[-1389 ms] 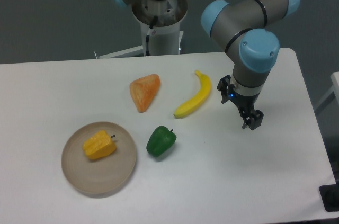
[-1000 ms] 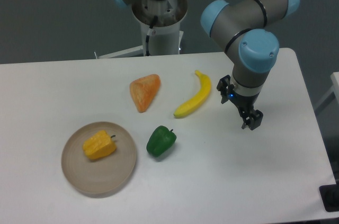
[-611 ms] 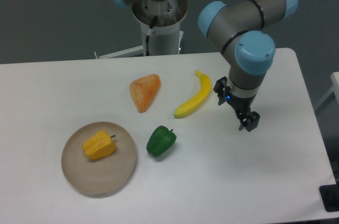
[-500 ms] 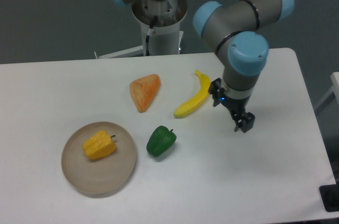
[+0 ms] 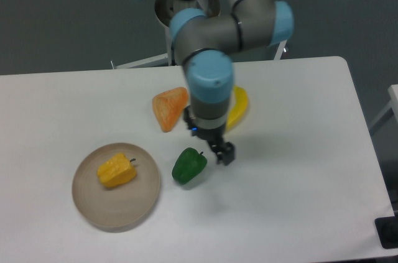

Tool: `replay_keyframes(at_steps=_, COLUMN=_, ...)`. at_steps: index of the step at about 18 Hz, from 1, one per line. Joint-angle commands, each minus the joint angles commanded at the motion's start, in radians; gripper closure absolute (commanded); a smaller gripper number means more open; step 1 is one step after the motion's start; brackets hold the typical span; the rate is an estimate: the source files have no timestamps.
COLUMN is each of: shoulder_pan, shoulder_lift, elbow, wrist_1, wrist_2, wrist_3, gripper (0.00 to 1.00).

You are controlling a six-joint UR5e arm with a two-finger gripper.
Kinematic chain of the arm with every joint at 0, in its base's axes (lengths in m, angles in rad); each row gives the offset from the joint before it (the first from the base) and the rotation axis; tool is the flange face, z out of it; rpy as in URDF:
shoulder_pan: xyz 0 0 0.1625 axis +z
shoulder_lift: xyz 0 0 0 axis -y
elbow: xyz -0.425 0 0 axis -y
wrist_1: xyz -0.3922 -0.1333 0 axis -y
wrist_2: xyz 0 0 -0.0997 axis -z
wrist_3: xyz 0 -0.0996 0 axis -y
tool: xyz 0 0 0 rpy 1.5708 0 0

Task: Pick up the yellow pepper from the plate
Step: 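Move the gripper over the plate and lower it onto the yellow pepper, then close the gripper around the yellow pepper on the plate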

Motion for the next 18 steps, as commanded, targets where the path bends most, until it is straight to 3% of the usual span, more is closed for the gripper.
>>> replay_keyframes(at_steps=8, shoulder_pan=-0.151, shoulder_lift=-0.061, elbow=0.0, wrist_1=0.038, wrist_2=0.011, wrist_3=-0.091, gripper=0.0)
replay_keyframes(at_steps=18, shoulder_pan=-0.207, shoulder_lift=-0.135, elbow=0.003, wrist_1=0.06, wrist_2=0.011, wrist_3=-0.157, gripper=0.0)
